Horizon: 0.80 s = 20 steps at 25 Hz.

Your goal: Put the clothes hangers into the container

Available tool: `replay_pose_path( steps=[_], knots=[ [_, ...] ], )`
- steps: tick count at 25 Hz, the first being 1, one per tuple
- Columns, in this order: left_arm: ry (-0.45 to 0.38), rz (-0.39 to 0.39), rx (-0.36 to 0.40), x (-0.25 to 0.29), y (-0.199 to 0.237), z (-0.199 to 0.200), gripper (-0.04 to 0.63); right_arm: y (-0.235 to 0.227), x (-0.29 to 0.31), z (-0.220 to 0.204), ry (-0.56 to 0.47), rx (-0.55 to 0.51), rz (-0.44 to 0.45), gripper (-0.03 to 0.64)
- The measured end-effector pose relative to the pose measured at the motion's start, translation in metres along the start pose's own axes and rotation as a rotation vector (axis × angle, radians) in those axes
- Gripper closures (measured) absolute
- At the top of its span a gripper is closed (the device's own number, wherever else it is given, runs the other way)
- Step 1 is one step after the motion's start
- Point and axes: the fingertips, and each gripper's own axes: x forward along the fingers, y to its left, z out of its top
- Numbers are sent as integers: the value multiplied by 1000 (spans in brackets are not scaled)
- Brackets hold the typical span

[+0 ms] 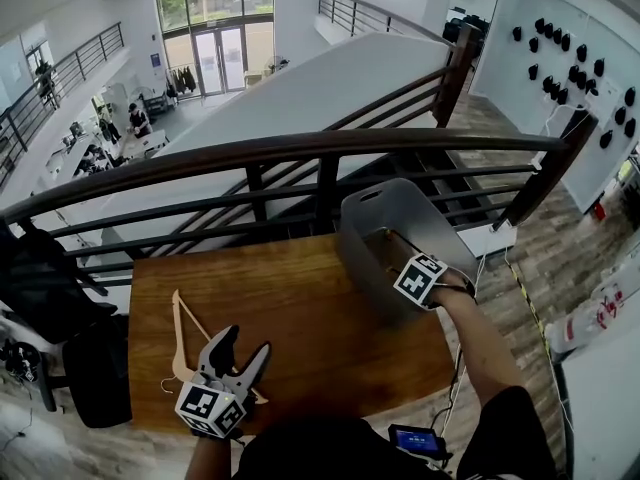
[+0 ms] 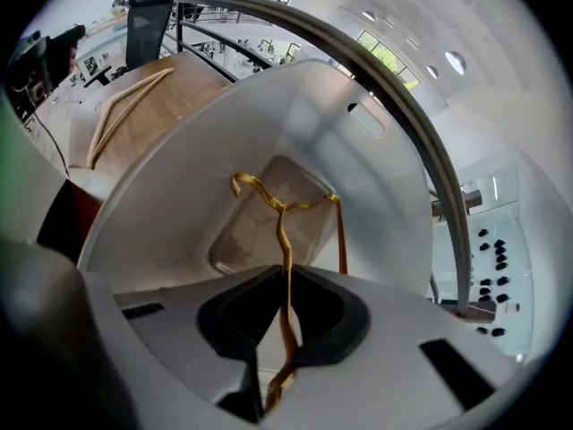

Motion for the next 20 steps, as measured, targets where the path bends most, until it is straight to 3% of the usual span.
replay_pose_path(
  steps=[7,12,20],
  knots=[
    [8,13,3,-2,3,-4,296,4,11,11,-13,-41,-34,580],
    [16,15,7,-3,6,-7,296,5,5,18,-59,-39,-54,477],
    [37,-4,18,3,3,-11,296,-8,-39,31,-226,43,-166,457]
  ],
)
